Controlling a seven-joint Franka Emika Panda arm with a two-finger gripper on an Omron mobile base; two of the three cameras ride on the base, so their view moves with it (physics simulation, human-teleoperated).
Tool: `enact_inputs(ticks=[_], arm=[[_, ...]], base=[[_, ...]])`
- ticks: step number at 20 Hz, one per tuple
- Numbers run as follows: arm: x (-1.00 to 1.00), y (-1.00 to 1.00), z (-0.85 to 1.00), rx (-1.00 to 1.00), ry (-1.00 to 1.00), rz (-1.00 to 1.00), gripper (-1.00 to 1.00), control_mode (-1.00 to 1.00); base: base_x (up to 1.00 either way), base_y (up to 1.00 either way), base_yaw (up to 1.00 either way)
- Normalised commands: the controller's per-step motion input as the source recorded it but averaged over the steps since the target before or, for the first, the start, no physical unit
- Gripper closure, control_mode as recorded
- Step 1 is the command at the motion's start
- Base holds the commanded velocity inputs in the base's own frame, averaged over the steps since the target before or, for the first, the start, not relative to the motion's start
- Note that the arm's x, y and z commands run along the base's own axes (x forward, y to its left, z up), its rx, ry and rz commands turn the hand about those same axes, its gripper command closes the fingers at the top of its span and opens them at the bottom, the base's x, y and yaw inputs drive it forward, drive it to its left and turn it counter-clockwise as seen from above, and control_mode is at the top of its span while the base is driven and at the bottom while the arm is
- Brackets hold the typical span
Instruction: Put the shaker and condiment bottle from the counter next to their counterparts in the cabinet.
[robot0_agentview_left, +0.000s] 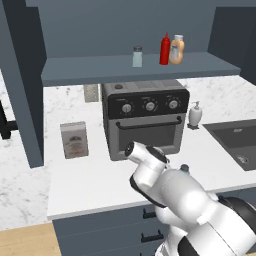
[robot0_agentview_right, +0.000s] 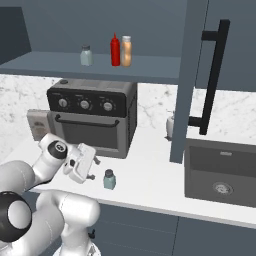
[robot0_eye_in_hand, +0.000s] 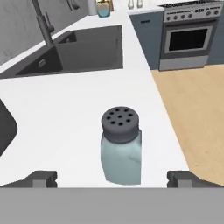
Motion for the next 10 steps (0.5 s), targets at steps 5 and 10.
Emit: enact_inputs(ticks=[5,10], arm=[[-0.04,-0.05,0.0,0.03,0.05,-0.07,-1.0,-1.0],[-0.11,-0.03,0.0,0.03,0.05,-0.07,-1.0,-1.0]], base=[[0.0,0.0,0.0],[0.0,0.0,0.0]])
